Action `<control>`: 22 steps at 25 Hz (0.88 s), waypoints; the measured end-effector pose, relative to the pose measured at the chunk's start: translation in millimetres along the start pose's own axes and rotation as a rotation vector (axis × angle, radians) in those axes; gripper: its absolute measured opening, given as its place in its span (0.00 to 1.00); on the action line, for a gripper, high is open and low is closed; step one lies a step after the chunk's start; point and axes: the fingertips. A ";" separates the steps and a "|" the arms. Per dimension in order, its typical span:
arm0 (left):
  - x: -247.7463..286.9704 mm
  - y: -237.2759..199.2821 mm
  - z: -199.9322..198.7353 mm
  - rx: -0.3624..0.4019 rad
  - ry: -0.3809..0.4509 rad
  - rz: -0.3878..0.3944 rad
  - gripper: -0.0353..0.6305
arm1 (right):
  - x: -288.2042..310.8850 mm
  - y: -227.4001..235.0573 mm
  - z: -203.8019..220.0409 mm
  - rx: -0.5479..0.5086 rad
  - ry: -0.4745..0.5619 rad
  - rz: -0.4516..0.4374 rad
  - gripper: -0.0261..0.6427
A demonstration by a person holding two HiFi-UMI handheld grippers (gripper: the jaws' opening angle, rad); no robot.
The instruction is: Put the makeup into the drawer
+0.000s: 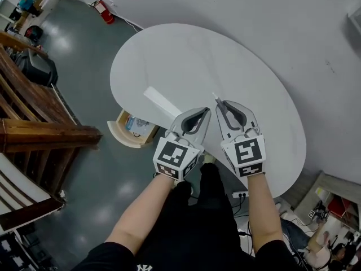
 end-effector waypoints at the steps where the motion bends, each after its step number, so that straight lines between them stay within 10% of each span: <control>1: -8.5 -1.5 -2.3 0.002 0.007 -0.006 0.07 | -1.9 -7.9 -4.5 -0.002 0.008 -0.004 0.14; 22: -142.3 -62.0 -9.9 -0.013 0.089 -0.171 0.07 | 11.6 -149.3 -58.3 -0.038 0.104 -0.144 0.14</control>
Point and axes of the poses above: the fingertips, and each gripper's own axes: x forward along the fingers, y to its right, z out of its underside, and after that the axes turned 2 degrees about -z, right-handed
